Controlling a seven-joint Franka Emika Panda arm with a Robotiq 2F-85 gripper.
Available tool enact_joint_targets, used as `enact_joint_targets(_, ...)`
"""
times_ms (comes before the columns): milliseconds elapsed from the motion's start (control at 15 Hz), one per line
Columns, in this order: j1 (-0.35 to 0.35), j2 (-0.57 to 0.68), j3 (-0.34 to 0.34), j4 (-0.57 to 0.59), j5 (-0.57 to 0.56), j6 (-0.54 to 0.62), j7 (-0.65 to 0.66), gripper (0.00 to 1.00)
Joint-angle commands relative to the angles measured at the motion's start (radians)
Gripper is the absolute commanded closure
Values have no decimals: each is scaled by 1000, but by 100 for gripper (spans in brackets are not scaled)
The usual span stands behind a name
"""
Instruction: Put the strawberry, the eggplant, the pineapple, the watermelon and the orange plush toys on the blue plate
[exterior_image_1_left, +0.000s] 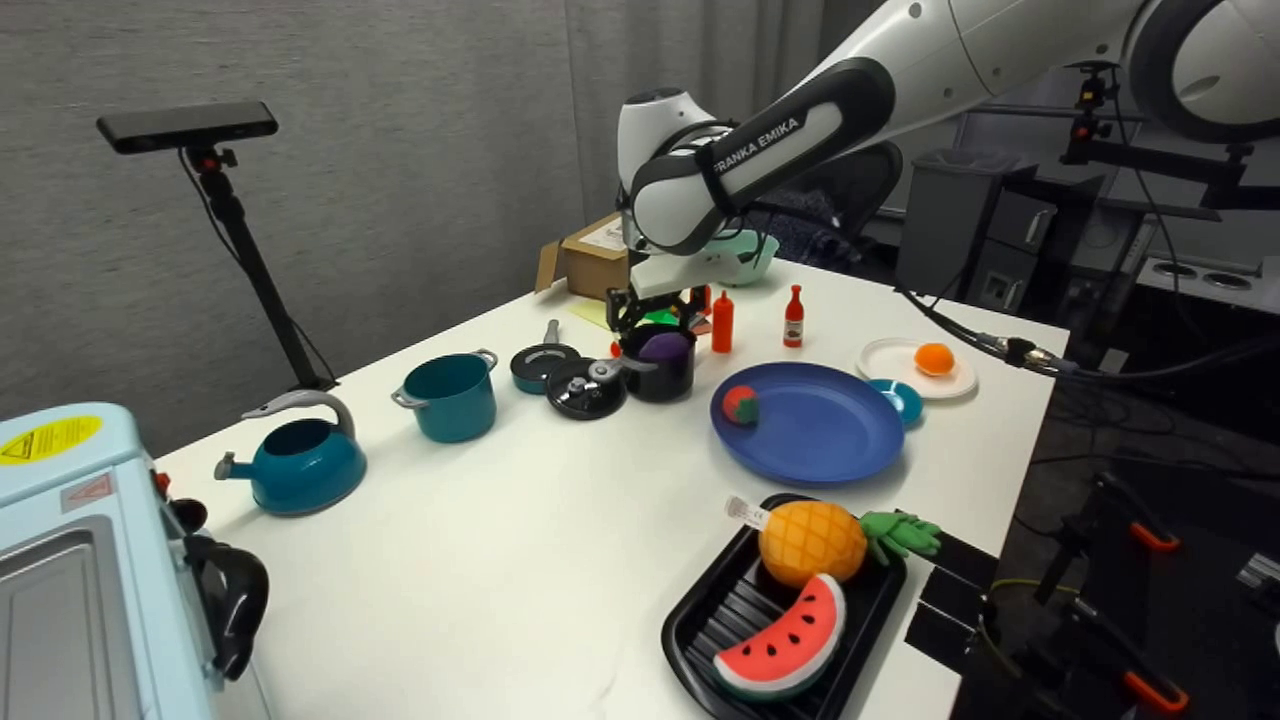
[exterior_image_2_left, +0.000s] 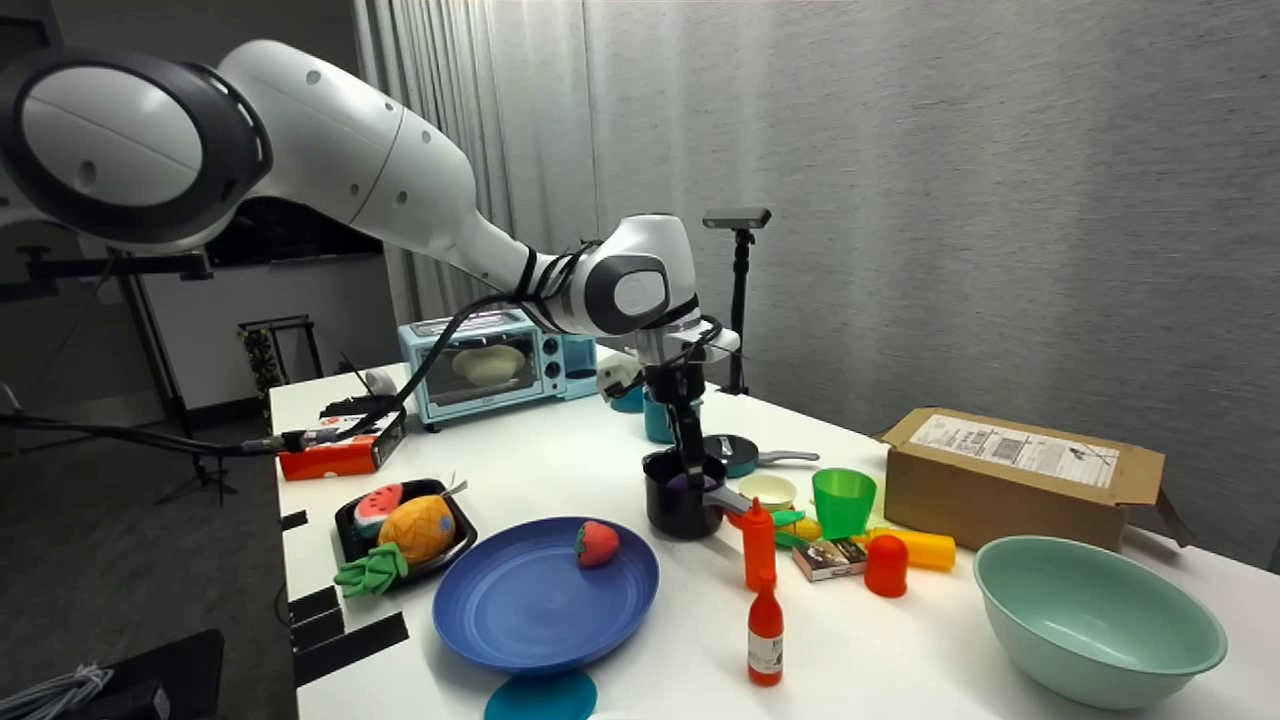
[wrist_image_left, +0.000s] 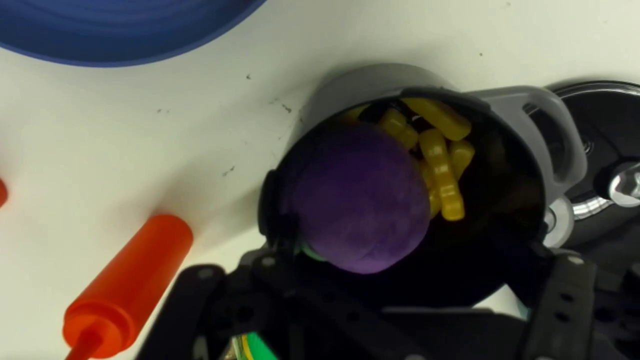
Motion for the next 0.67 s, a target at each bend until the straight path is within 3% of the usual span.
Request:
enact_joint_targets(0, -14, 32, 10, 47, 10, -10, -26, 37)
enact_joint_targets(267, -20, 26, 11, 39, 11, -4, -42, 69)
enact_joint_targets(533, -45, -36, 31, 22, 30, -3, -113, 97)
enact_joint_targets(600, -50, -64, 38, 17, 36, -7, -146, 100)
